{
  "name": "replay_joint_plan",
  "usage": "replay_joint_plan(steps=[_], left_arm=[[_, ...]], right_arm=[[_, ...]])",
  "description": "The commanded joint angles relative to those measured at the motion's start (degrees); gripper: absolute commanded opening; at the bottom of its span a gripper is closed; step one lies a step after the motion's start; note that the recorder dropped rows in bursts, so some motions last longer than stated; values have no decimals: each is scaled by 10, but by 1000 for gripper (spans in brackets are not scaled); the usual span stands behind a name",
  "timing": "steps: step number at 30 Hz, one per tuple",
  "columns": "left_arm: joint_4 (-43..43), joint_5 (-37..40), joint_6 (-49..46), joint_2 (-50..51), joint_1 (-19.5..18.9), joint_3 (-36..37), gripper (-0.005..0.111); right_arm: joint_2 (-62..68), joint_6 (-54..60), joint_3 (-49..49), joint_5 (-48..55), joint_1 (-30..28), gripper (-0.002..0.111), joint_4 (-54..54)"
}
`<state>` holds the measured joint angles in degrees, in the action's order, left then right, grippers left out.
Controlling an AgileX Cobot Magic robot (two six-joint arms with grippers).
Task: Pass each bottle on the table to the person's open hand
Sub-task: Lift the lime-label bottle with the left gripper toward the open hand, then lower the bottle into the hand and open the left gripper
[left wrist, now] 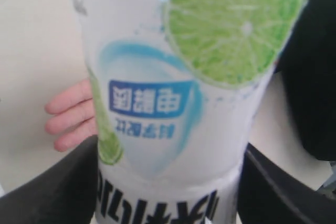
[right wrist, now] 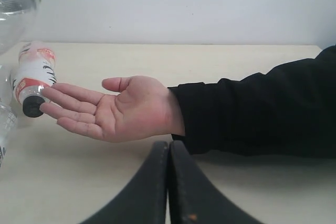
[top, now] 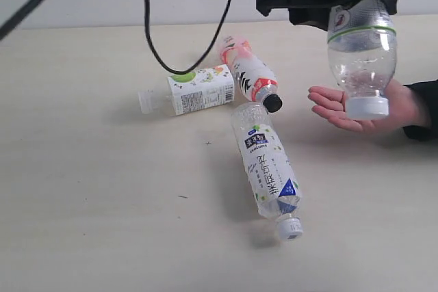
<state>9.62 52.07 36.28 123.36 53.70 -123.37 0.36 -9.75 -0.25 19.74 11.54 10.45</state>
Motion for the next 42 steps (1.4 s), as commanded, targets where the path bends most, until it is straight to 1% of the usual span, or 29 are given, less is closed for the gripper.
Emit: replay_joint_plan(steps=[1,4,11,14,19,29,34,42], left_arm=[[-3,56,26,51,4,-70,0],[7,56,33,78,4,-86,0],[25,-19,34,121,2,-86,0],[35,-29,34,135,-2,-86,0],[95,-31,27,159,-12,-86,0],[116,-30,23,179,-18,-86,0],[153,-30,9,193,-18,-86,0],[156,-39,2,196,-18,-86,0]], right_arm=[[-4,1,2,-7,-3,0,2],[-4,1,2,-7,-3,0,2],[-4,1,2,-7,-3,0,2],[-4,1,2,-7,-3,0,2],[-4,1,2,-7,-3,0,2],[-4,1,2,-7,-3,0,2],[-4,1,2,-7,-3,0,2],[-4,1,2,-7,-3,0,2]])
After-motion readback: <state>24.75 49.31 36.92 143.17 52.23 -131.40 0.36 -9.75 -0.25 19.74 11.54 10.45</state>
